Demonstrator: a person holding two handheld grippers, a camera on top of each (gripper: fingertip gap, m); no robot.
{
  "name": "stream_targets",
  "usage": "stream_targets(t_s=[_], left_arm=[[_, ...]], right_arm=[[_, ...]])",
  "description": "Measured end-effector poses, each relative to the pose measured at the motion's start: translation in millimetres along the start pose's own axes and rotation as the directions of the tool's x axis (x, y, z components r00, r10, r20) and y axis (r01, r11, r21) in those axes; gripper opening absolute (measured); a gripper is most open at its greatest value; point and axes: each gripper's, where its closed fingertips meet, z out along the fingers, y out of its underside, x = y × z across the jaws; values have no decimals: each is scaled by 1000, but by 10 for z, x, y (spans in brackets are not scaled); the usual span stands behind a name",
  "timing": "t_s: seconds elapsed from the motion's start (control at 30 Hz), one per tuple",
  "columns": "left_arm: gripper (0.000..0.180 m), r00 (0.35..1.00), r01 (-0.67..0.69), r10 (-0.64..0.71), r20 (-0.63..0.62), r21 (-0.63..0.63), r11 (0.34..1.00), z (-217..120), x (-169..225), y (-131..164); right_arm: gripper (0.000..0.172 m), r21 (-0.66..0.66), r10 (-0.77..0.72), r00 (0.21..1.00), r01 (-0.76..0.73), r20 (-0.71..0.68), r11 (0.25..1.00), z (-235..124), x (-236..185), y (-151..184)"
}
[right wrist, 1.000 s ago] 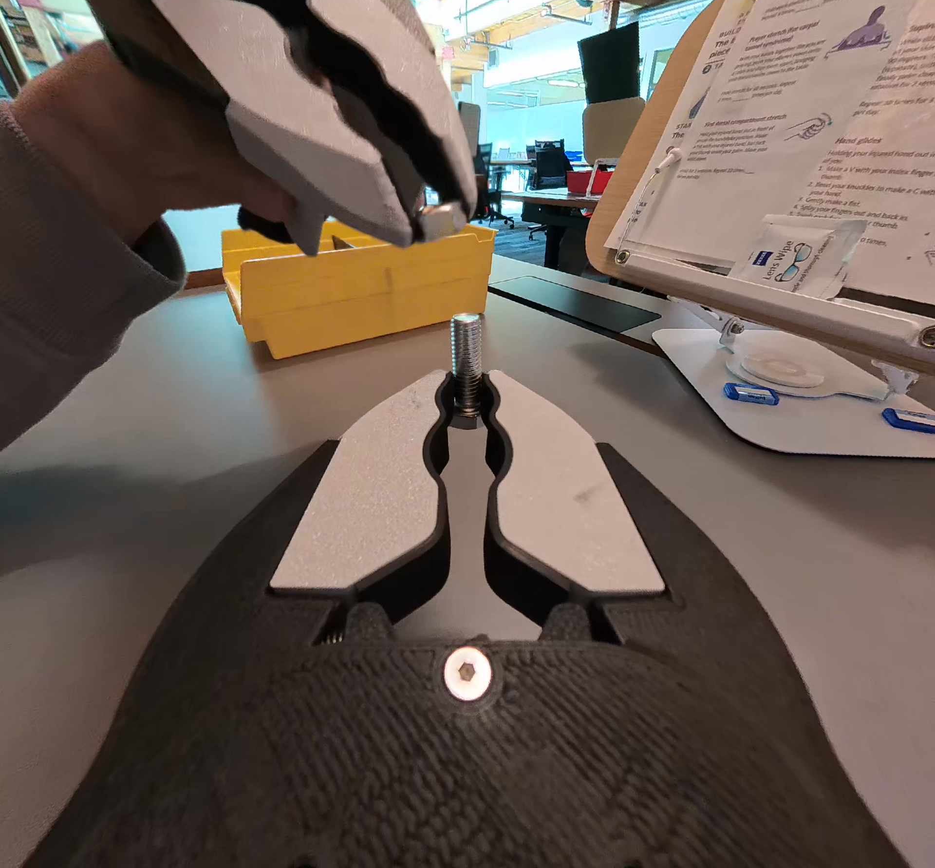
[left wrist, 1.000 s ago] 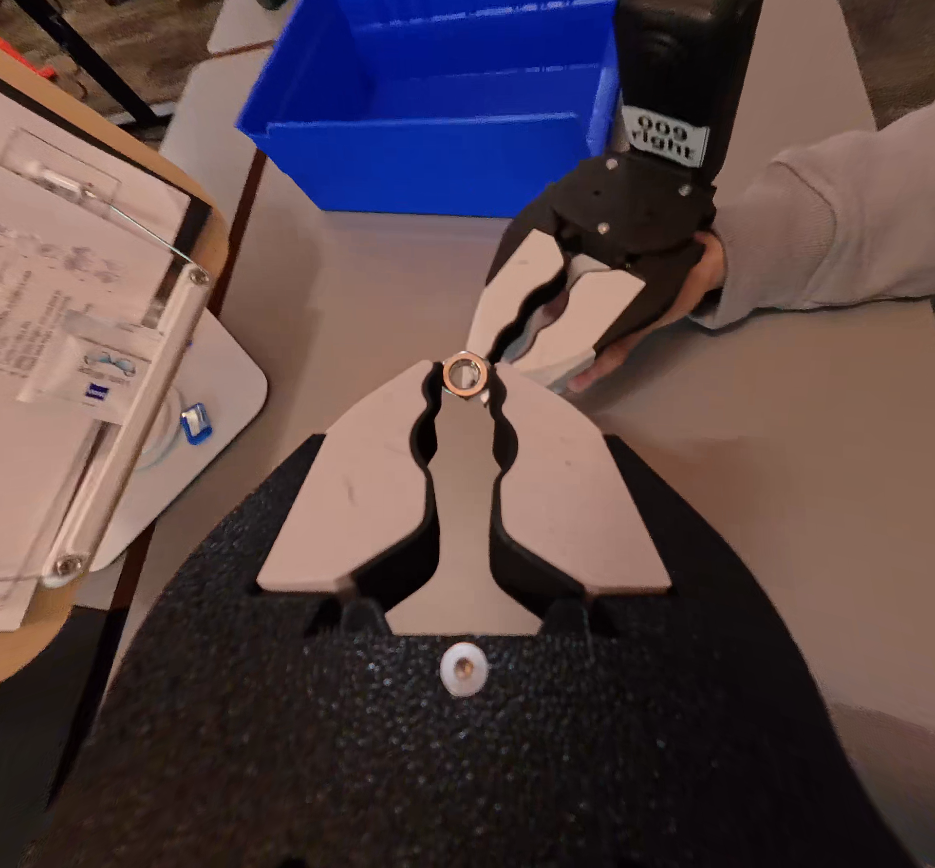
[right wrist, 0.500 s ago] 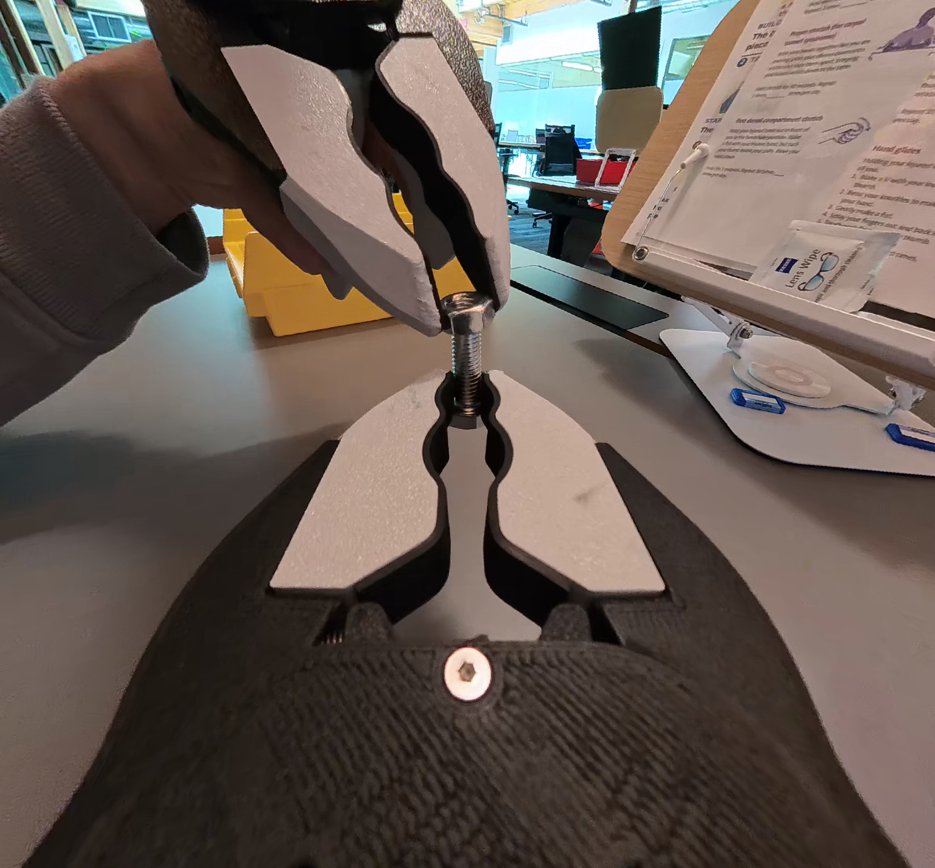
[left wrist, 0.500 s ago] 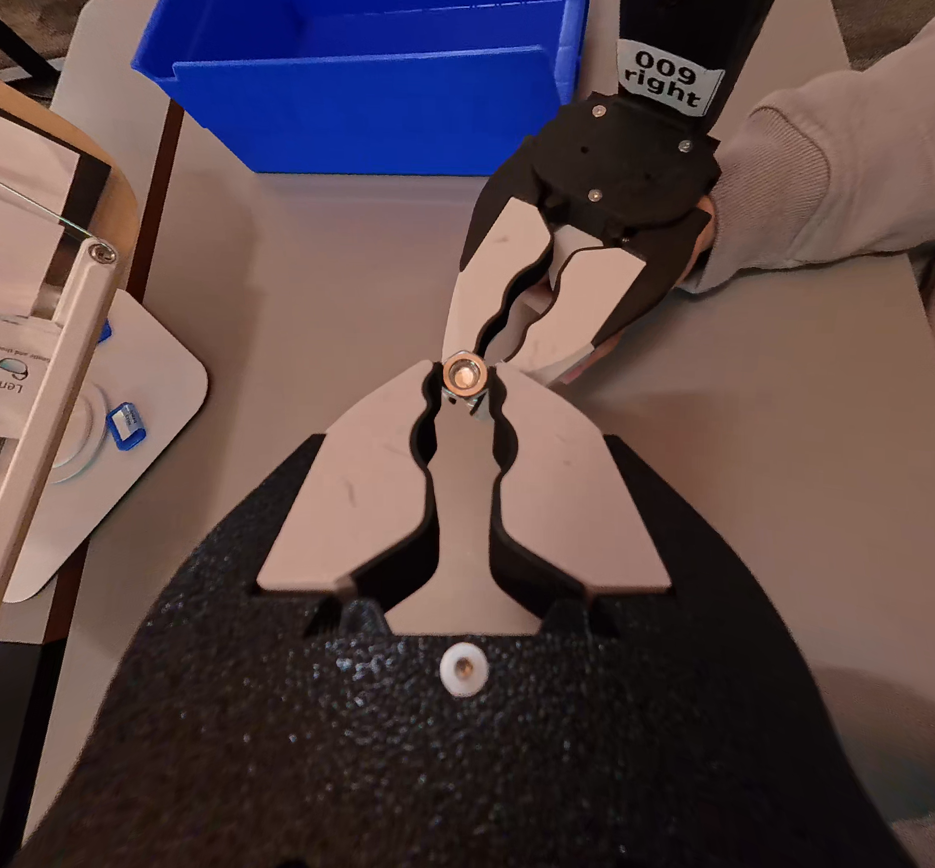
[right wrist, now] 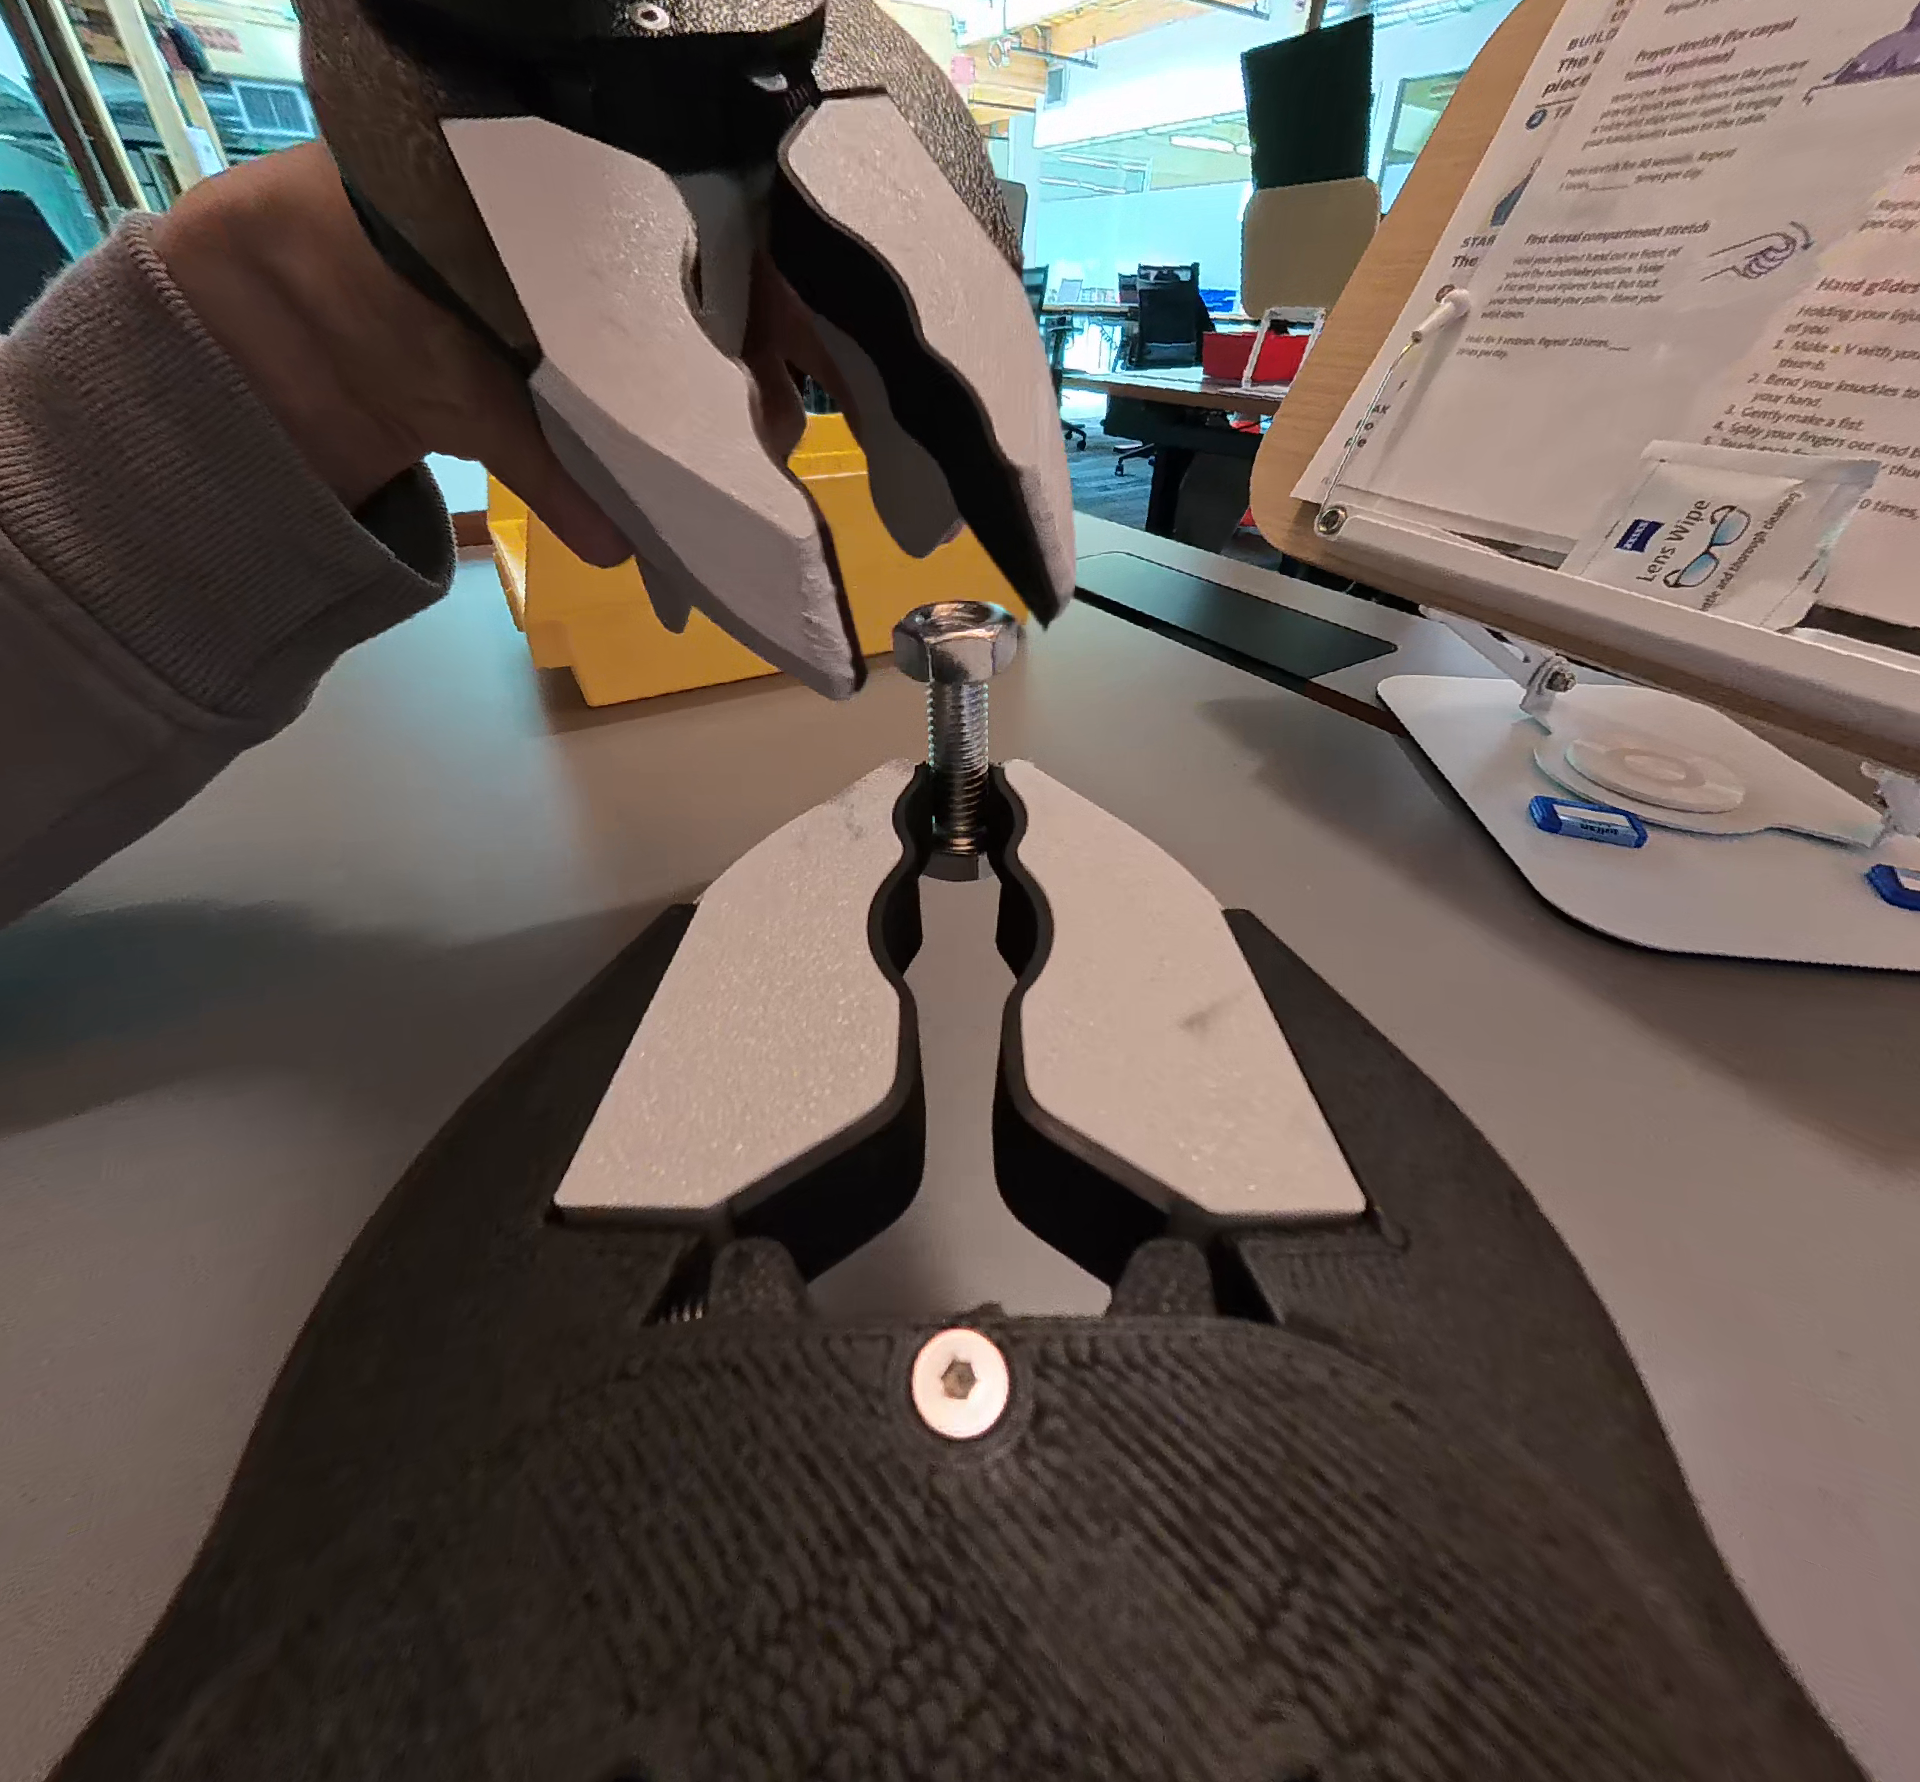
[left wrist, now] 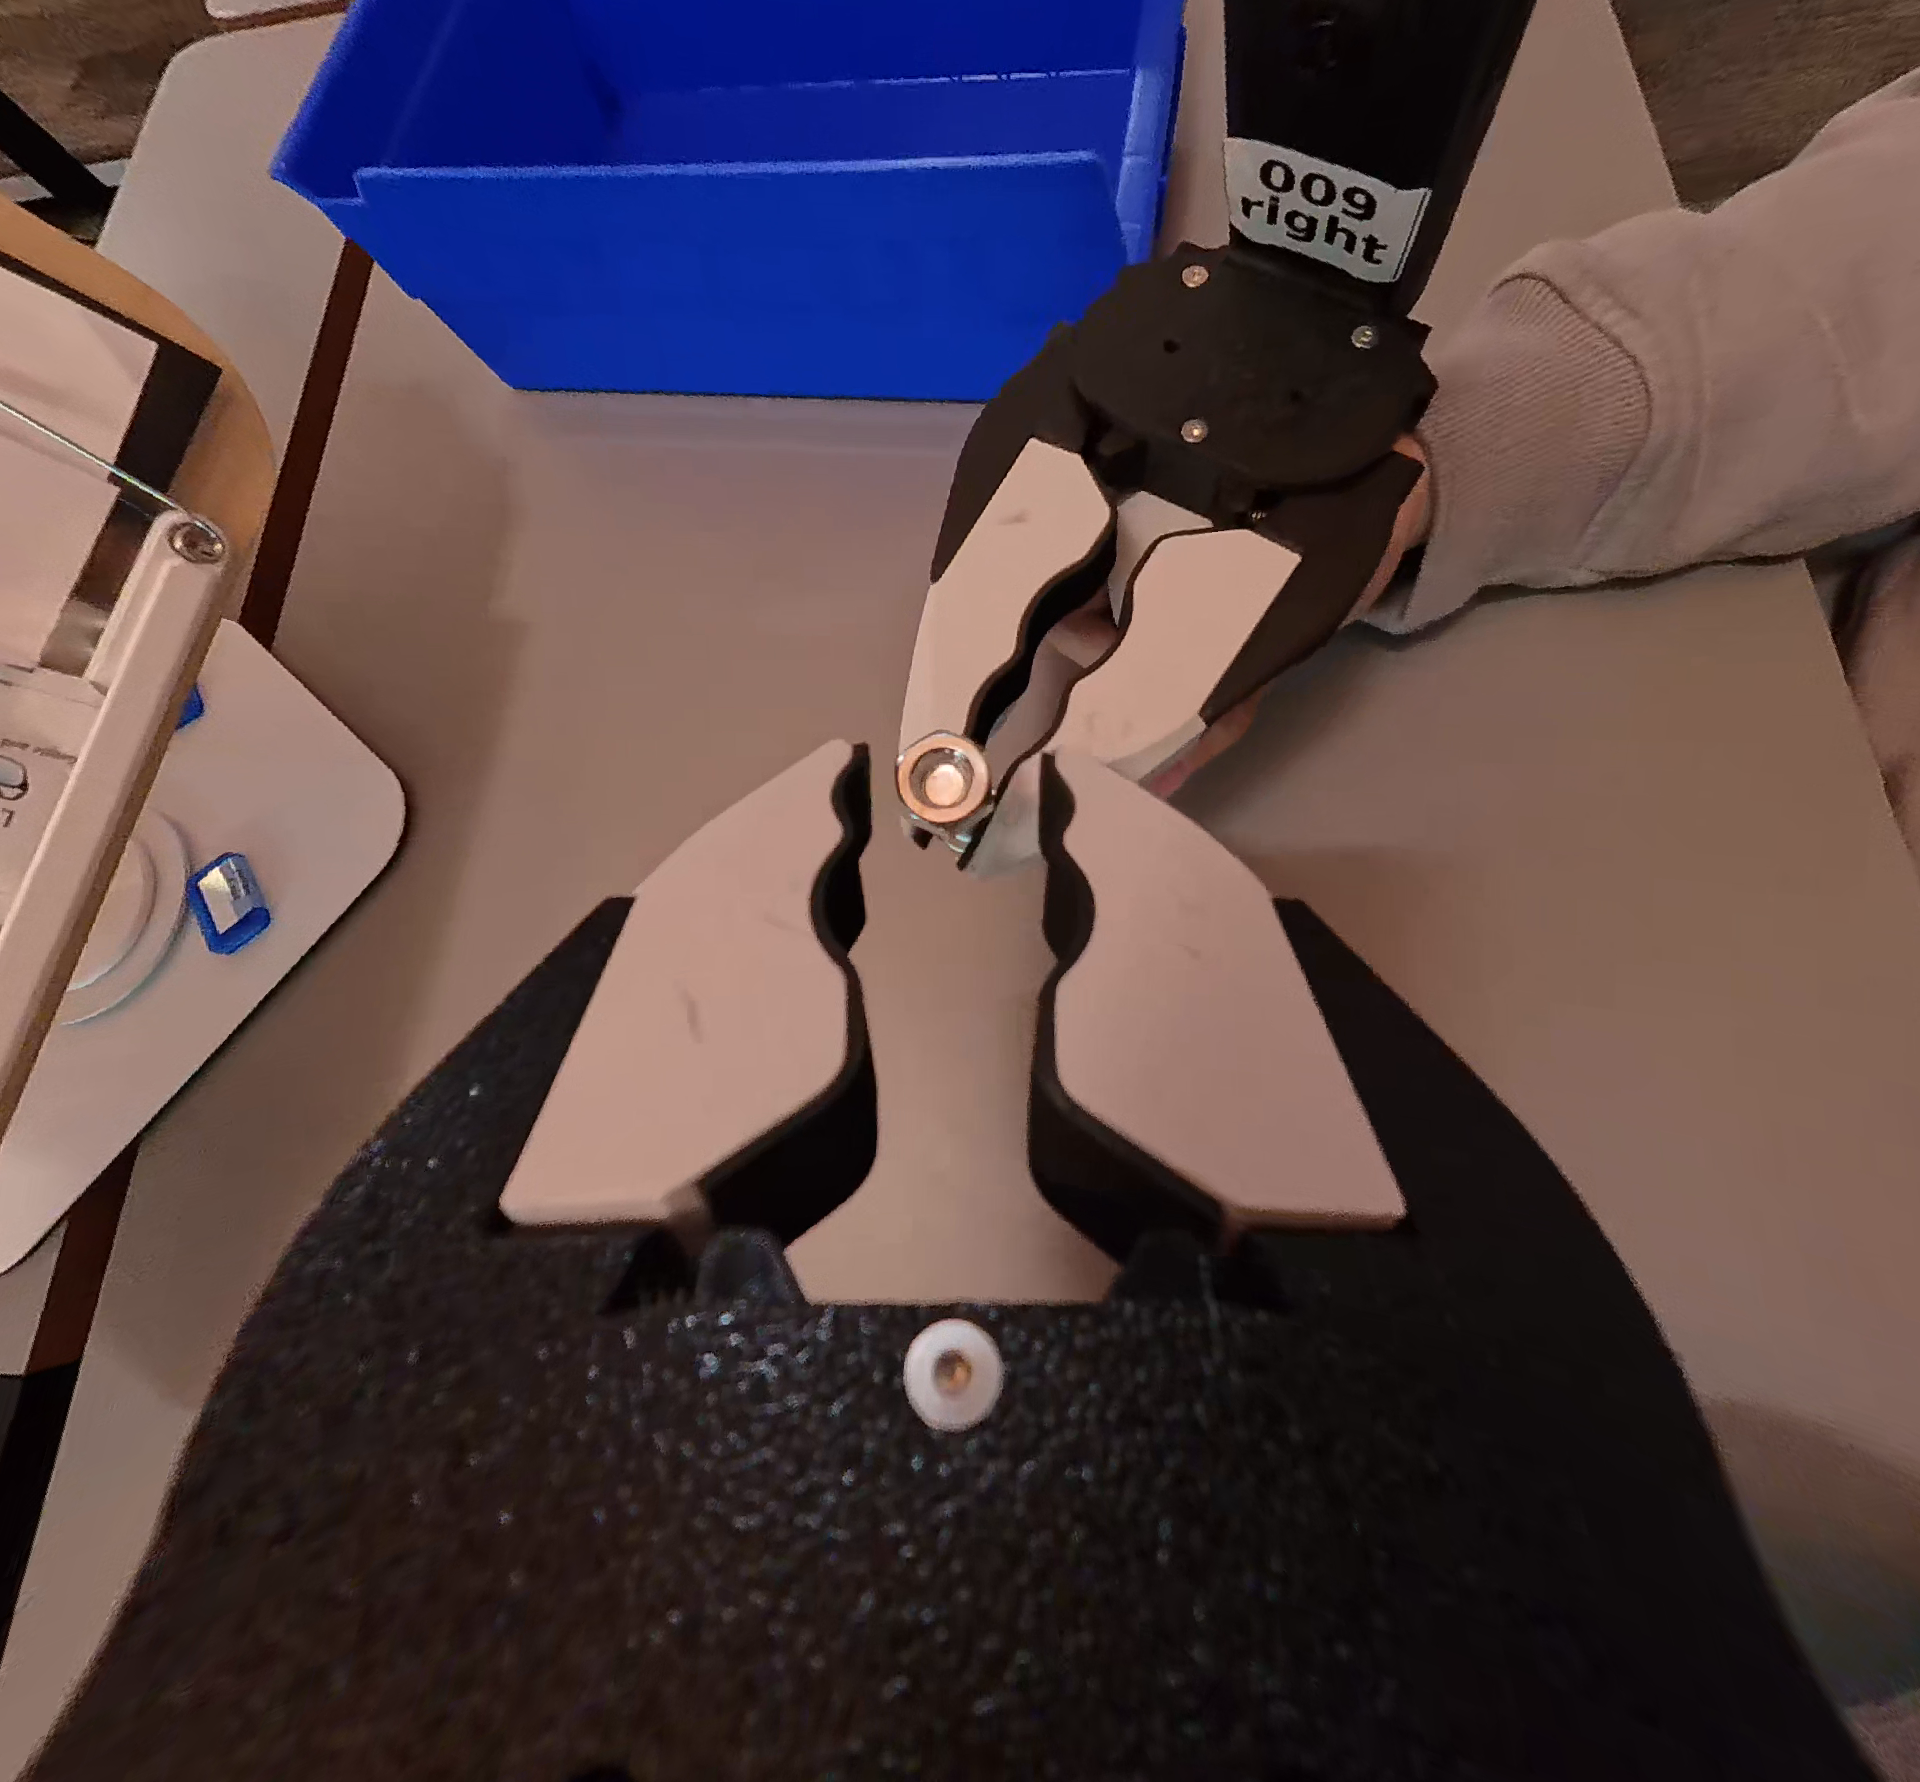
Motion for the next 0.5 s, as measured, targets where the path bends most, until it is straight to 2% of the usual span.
stream_targets(t_s=[0.1,0.2,0.27,0.37,0.5], left_arm=[[36,999,-21,18,44,82,996,-83,-52,-115],[37,992,-20,-14,124,263,965,-247,-163,-297],[46,989,23,-78,126,391,920,-317,-190,-361],[64,975,112,-195,111,512,852,-302,-180,-286],[58,958,93,-234,168,589,803,-221,-63,-97]], right_arm=[[9,18,15,1000,-15,1,1000,-13,12,-28],[9,59,56,998,-57,18,997,-37,8,-93],[9,92,95,995,-98,38,991,-50,-7,-143],[9,106,116,992,-121,53,987,-51,-32,-169],[9,90,74,996,-79,51,993,-29,-90,-161]])
